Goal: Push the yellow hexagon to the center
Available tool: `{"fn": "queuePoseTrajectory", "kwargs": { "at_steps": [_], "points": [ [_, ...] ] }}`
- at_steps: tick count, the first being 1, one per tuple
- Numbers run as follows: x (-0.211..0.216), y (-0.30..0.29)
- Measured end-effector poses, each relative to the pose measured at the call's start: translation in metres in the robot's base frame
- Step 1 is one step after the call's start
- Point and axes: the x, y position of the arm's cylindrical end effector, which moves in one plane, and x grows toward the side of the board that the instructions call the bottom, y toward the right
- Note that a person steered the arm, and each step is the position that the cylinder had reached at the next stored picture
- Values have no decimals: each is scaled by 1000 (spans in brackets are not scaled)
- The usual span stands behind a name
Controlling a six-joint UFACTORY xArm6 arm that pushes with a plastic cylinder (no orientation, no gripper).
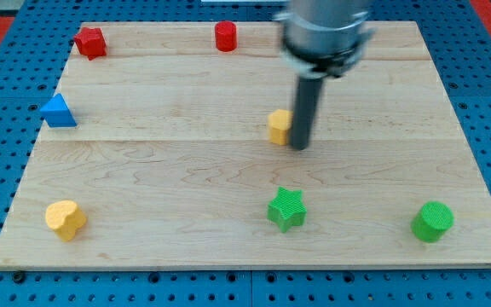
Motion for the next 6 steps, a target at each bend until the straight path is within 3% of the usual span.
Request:
{"fn": "queuePoseTrajectory", "kwargs": {
  "at_steps": [2,3,6],
  "points": [
    [-29,-30],
    [-17,-57],
    [1,14]
  ]
}}
